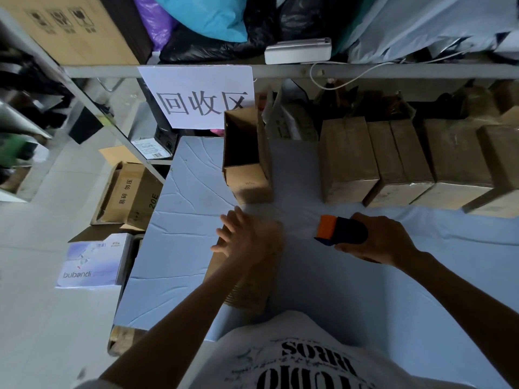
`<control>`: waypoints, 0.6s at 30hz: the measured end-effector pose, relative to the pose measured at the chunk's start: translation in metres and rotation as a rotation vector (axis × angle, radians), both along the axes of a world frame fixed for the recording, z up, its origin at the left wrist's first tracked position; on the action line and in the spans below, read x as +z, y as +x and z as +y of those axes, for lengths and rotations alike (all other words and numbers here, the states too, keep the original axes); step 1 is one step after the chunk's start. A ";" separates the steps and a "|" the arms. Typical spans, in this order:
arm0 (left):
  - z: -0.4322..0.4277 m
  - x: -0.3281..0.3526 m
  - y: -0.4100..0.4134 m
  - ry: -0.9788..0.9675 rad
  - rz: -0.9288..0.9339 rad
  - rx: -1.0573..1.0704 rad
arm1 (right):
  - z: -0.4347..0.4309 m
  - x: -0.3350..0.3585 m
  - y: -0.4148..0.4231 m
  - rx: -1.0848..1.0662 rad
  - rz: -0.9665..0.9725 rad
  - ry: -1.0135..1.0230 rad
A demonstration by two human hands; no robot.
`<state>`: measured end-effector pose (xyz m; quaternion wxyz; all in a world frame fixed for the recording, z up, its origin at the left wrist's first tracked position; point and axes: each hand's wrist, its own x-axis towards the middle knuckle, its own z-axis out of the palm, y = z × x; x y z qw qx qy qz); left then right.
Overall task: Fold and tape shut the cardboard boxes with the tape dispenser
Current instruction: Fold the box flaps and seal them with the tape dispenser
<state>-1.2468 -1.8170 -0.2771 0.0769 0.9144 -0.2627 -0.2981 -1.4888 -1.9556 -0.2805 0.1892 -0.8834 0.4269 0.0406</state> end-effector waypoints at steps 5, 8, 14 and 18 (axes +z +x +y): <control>0.002 0.009 0.012 -0.156 0.108 -0.046 | 0.005 0.004 0.001 0.028 -0.009 -0.061; 0.002 0.011 0.020 -0.231 0.244 -0.034 | 0.007 0.014 0.006 0.040 -0.033 -0.112; 0.007 0.001 0.024 -0.322 0.518 0.002 | 0.010 0.028 0.017 0.060 -0.025 -0.105; 0.011 -0.003 0.022 -0.333 0.678 0.090 | 0.014 0.030 0.024 0.047 -0.016 -0.064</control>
